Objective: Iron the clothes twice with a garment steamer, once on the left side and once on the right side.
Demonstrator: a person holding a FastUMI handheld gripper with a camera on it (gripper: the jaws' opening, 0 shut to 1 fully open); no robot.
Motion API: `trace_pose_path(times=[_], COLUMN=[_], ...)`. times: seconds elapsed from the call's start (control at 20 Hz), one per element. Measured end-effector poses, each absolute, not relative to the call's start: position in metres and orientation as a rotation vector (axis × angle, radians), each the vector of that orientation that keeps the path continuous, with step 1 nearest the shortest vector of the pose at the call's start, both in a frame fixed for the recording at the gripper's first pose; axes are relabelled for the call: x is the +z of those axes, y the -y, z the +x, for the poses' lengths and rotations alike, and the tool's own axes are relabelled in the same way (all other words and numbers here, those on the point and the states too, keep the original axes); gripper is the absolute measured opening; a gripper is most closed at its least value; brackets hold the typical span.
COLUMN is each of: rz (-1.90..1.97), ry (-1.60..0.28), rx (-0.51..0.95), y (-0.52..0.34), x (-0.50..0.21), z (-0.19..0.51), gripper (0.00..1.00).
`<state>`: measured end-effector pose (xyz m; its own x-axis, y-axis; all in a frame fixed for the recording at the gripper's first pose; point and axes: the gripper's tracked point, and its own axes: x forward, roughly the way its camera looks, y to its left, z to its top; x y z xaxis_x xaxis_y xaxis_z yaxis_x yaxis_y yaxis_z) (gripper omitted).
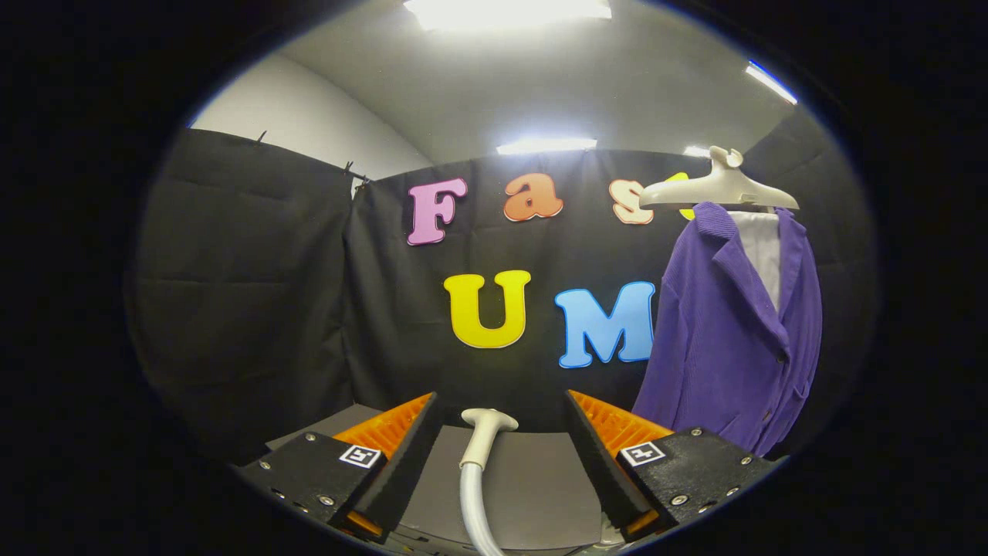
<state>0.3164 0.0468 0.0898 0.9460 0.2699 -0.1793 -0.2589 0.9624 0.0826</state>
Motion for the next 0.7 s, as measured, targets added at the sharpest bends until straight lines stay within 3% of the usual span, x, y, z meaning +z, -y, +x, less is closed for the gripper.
trace_pose_path(times=[0.7], rz=[0.193], ry=[-0.585], rx=[0.414], y=[-0.106], x=[0.011], z=[0.43], gripper=[0.96])
